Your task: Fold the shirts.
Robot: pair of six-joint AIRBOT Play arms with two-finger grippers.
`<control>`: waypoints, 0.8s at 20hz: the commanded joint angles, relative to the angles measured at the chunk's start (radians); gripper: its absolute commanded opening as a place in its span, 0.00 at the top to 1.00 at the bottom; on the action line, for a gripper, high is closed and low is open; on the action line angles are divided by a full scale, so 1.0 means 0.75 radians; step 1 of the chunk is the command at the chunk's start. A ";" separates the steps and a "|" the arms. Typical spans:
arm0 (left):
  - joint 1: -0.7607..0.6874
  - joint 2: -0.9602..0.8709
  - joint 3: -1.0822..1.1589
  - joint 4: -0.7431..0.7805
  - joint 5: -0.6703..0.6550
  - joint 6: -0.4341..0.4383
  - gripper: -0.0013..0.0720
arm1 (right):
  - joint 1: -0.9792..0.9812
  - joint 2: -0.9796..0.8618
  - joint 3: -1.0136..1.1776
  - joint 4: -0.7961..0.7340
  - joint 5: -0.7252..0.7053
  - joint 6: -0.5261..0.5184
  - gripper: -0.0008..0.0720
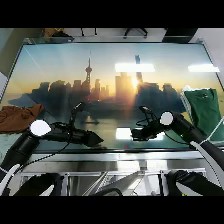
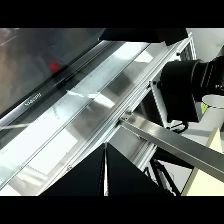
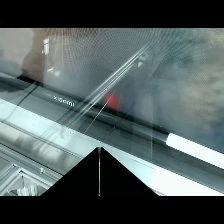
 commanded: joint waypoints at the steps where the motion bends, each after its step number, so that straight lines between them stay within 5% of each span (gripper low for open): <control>1: 0.001 0.001 -0.001 0.001 0.003 0.000 0.97 | 0.000 -0.001 -0.001 0.001 -0.002 0.001 0.96; 16: 0.002 0.001 -0.001 0.001 0.136 0.001 0.97 | 0.000 -0.001 -0.001 0.000 -0.002 0.001 0.96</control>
